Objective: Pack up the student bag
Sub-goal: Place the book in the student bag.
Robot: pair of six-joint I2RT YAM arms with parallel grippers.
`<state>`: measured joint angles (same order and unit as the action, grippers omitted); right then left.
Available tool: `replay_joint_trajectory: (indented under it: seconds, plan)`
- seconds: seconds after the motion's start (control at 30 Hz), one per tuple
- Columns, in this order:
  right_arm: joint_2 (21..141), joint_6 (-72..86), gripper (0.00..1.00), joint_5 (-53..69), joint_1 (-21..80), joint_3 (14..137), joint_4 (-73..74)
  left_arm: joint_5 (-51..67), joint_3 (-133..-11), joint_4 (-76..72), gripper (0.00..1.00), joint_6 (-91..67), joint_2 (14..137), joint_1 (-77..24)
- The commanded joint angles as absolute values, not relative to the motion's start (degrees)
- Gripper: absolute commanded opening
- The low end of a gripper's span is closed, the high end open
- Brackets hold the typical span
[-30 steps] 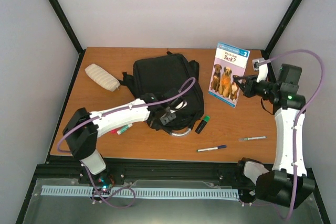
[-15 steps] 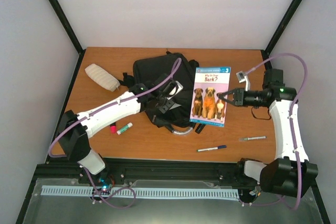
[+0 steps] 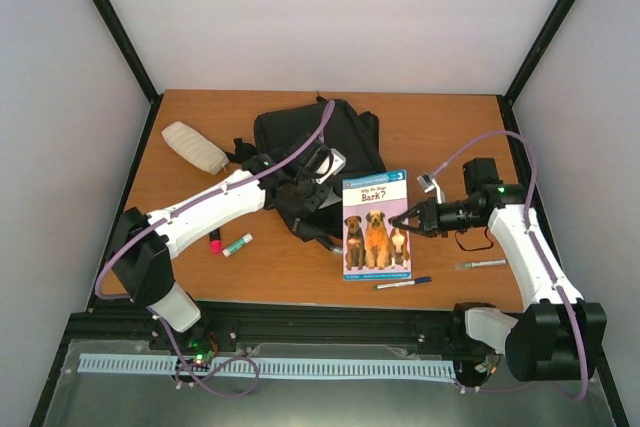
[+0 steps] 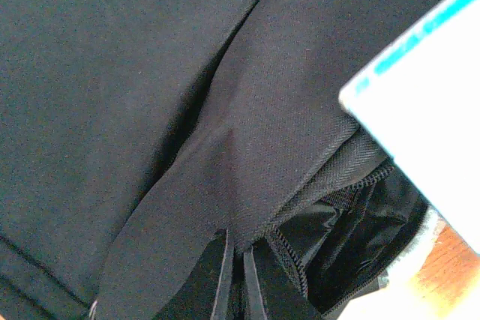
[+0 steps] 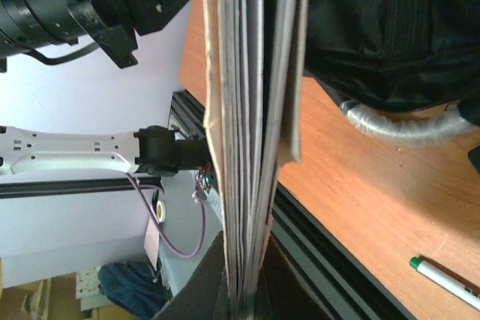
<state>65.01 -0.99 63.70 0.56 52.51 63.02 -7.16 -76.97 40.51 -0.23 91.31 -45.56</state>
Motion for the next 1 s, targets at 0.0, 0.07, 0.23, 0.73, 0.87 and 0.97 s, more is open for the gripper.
replay_joint_trajectory:
  seconds: [0.0,0.07,0.23,0.73,0.87,0.97]
  plan:
    - [66.14,1.41,0.03,64.54,3.03,49.74,61.00,-4.72,-78.11,35.08,0.01,-1.32,91.43,-45.00]
    - [66.43,3.20,0.03,64.41,3.86,47.60,59.35,-4.42,-78.09,34.94,0.01,-1.27,91.13,-45.00]
    - [66.39,6.65,0.03,64.81,5.77,44.07,55.88,-4.64,-77.42,34.26,0.01,-1.39,89.66,-44.91]
    - [63.22,19.63,0.03,64.85,8.26,34.20,38.69,0.95,-75.78,32.19,0.01,-1.63,86.28,-44.87]
    - [63.61,31.60,0.03,67.52,8.26,29.35,23.00,3.02,-75.13,31.54,0.01,-1.84,85.21,-44.87]
    - [67.41,33.80,0.03,68.74,8.26,29.82,16.69,3.32,-74.71,31.12,0.01,-1.77,84.79,-44.87]
